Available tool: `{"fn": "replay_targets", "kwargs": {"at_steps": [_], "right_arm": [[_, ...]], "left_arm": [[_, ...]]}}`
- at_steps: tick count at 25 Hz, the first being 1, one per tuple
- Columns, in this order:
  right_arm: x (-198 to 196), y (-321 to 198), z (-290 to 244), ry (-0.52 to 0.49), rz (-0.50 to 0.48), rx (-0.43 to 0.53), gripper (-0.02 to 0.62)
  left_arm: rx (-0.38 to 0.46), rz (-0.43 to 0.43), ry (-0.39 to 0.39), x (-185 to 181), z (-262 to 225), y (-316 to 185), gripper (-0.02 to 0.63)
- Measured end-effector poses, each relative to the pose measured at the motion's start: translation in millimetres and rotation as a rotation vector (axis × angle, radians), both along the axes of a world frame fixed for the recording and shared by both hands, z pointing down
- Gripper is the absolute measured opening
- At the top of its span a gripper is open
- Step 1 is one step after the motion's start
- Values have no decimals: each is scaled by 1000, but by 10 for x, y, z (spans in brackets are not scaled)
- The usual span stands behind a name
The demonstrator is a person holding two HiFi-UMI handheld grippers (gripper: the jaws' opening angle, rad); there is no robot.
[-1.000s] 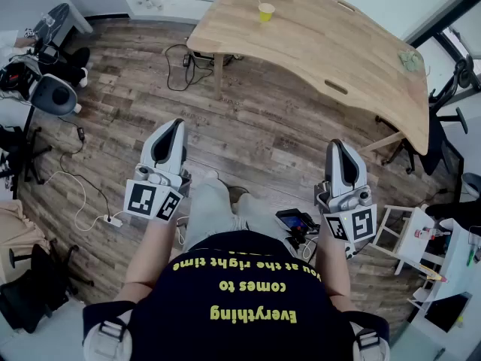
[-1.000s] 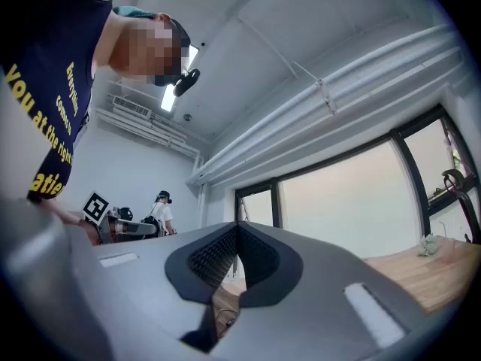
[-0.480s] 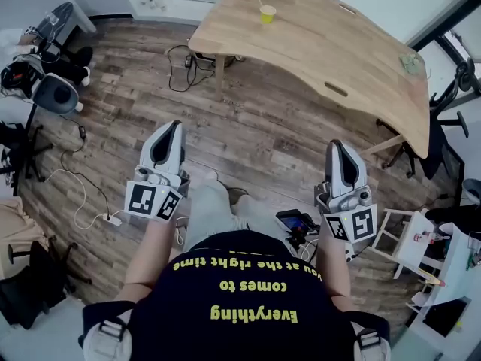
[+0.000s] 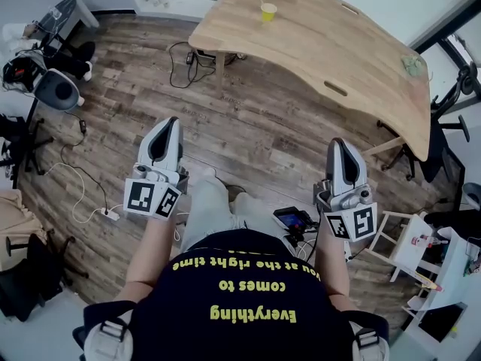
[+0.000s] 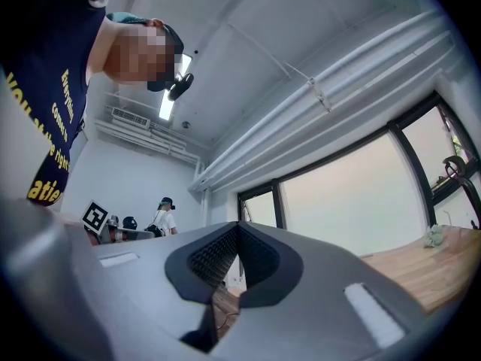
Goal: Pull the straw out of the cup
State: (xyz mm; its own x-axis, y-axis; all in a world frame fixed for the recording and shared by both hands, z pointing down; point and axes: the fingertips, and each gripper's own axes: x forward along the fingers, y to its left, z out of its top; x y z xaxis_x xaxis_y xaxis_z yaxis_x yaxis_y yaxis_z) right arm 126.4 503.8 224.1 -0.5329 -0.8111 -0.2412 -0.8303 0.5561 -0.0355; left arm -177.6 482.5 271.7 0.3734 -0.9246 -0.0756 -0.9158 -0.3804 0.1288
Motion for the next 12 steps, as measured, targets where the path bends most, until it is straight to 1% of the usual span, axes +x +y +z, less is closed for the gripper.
{"fn": "replay_targets", "kwargs": {"at_steps": [5, 12], "right_arm": [[-18, 37, 40, -7, -11, -12, 6], [65, 22, 93, -14, 15, -31, 6]], "left_arm": [[-18, -3, 9, 2, 51, 13, 0], [-27, 39, 22, 151, 95, -141, 0]]}}
